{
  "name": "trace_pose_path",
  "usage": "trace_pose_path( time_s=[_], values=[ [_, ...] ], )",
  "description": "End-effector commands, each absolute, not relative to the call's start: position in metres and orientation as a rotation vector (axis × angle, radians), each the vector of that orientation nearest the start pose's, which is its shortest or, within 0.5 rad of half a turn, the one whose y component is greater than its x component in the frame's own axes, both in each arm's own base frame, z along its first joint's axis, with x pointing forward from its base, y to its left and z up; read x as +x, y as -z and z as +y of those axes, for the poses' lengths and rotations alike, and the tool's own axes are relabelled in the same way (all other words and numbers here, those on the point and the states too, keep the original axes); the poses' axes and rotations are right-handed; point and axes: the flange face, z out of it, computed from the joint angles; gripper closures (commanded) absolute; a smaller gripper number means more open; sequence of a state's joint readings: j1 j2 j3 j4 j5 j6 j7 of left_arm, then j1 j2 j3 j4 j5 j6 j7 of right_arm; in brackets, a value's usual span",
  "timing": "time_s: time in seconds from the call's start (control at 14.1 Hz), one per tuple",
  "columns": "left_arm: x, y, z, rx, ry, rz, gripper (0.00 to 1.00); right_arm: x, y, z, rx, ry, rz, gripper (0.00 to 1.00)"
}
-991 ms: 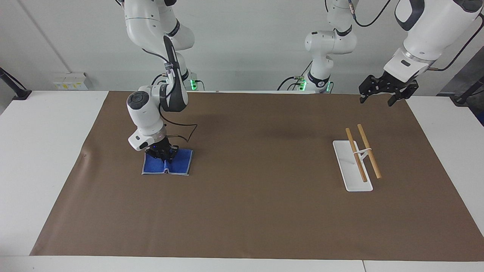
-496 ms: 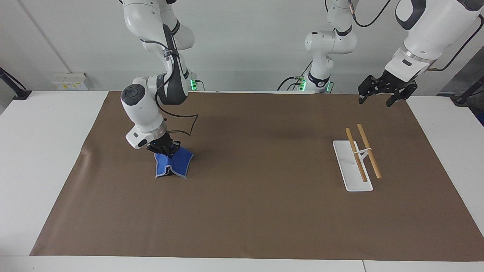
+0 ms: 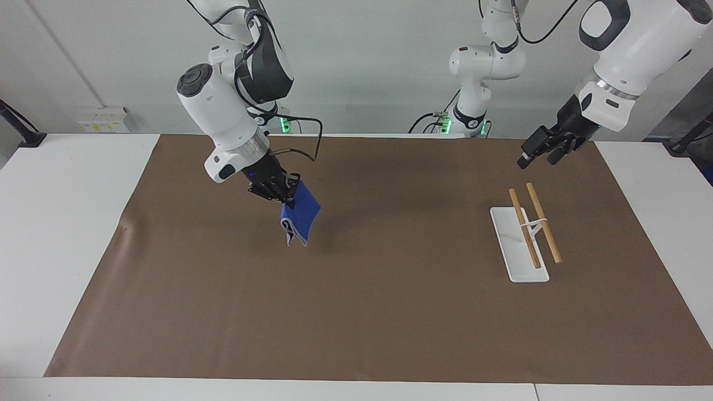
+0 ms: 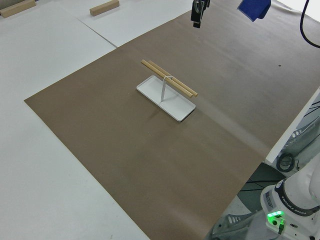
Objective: Right arm passes towel to left arm to hang
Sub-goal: 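Lift the towel with the right gripper while the left gripper approaches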
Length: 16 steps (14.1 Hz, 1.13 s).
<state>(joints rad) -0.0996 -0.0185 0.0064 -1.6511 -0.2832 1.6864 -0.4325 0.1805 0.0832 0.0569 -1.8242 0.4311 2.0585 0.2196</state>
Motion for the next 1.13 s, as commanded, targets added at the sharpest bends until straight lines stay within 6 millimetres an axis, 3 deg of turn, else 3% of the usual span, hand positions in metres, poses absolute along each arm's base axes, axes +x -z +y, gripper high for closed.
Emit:
trace_pose_path(
  time_s=[0.0, 0.07, 0.42, 0.71, 1.06],
  values=[
    [0.546, -0.608, -0.103, -3.391, -0.040, -0.920, 0.00, 0.579, -0.517, 0.181, -2.537, 0.019, 0.316, 1.00],
    [0.547, -0.606, -0.111, -3.385, -0.033, -1.045, 0.00, 0.573, -0.517, 0.197, -2.474, -0.002, 0.325, 1.00],
    [0.538, -0.600, -0.165, -3.338, -0.071, -1.463, 0.00, 0.563, -0.510, 0.226, -2.221, 0.008, 0.491, 1.00],
    [0.534, -0.602, -0.185, -3.302, -0.071, -1.590, 0.00, 0.550, -0.493, 0.250, -2.088, 0.046, 0.596, 1.00],
    [0.516, -0.576, -0.231, -3.231, -0.020, -1.851, 0.00, 0.548, -0.494, 0.253, -1.906, 0.037, 0.653, 1.00]
  ],
)
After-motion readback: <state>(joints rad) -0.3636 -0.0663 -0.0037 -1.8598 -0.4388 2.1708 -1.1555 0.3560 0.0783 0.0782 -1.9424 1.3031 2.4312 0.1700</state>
